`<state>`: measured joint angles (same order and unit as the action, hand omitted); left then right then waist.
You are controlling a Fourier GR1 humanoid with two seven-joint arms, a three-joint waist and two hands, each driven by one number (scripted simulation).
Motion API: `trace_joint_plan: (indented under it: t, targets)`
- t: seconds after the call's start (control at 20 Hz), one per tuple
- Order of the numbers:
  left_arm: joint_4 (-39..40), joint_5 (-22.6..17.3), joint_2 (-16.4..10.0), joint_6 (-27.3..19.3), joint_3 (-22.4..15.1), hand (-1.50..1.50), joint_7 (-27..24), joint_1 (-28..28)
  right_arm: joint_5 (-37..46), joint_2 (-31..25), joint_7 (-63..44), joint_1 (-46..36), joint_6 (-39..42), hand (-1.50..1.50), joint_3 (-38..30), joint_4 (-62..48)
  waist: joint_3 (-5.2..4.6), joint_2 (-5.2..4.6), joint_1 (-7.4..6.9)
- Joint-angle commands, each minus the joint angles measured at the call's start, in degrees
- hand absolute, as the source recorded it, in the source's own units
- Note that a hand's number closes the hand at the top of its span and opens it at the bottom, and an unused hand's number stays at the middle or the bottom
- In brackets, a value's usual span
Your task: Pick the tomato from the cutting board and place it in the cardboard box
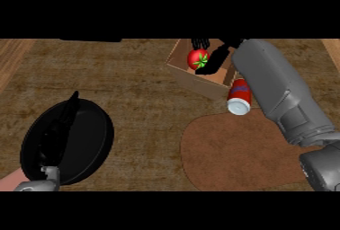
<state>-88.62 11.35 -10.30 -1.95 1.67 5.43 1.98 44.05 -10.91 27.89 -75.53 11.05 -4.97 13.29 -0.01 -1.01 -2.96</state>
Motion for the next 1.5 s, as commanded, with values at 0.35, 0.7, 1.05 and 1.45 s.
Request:
trace_joint_plan:
  t: [0.35, 0.7, 1.05, 1.45]
  targets:
    - [-1.6, 0.5, 0.0, 0.4, -0.4, 0.00, -0.7, -2.0, -7.0, 2.4, 1.6, 1.2, -2.7, -1.50, -7.9, -3.0, 0.06, -0.17, -0.53]
    - [-0.1, -1.3, -0.6, 1.4, 1.3, 0.00, -0.5, 0.7, -18.4, -1.8, -1.1, -0.7, -0.9, -1.50, -19.9, -3.7, 0.07, -0.62, -1.02]
    - [-1.3, 0.3, 0.3, 0.8, -0.4, 0.00, -0.1, 0.5, -24.8, -11.8, -2.5, 1.0, 3.6, -1.50, -26.8, -4.8, 0.15, -1.25, -1.73]
    - [-0.9, 0.8, 1.1, 0.5, -1.4, 0.00, -1.5, 0.6, -28.1, -25.0, -4.0, 4.2, 9.9, -1.50, -30.9, -5.4, 0.36, -2.32, -2.85]
